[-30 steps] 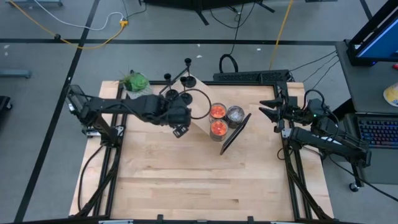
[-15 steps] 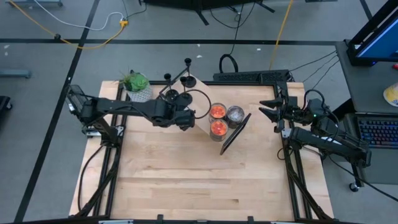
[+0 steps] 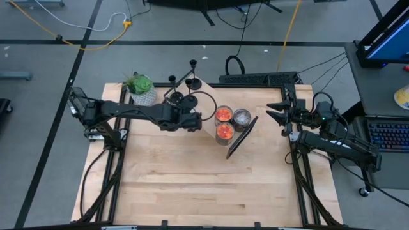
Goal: Pick & Place candle stick holders
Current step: Put the black candle holder on the shelf
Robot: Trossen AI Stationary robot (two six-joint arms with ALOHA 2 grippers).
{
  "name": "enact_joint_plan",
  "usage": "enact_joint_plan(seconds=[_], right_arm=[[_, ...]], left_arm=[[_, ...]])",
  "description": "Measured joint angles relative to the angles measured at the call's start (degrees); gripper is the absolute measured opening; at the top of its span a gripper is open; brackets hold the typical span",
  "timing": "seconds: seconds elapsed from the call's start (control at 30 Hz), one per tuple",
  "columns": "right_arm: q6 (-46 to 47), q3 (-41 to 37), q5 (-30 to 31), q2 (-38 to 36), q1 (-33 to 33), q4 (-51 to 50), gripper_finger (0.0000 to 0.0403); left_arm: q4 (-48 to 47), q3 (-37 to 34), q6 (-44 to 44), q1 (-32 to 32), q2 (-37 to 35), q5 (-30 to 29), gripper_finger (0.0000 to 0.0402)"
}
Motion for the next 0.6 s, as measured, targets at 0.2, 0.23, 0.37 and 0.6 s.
enact_joint_plan(seconds=[0.2,0.23,0.37,0.6], right_arm=[[0.0,0.0,0.0,0.0,0.0,0.0,0.0134],[0.0,0.0,0.0,0.0,0.0,0.0,0.0134],[0.0,0.0,0.0,0.0,0.0,0.0,0.0134],[0.0,0.0,0.0,0.0,0.0,0.0,0.0134]], left_arm=[[4.0,-2.3,-0.2,0.9,0.0,0.2,0.0051],[4.5,-2.6,-0.3,1.0,0.0,0.3,0.0051],[6.4,-4.2,-1.3,1.4,0.0,0.6,0.0051],[8.8,-6.0,-1.6,2.8,0.0,0.6,0.0051]])
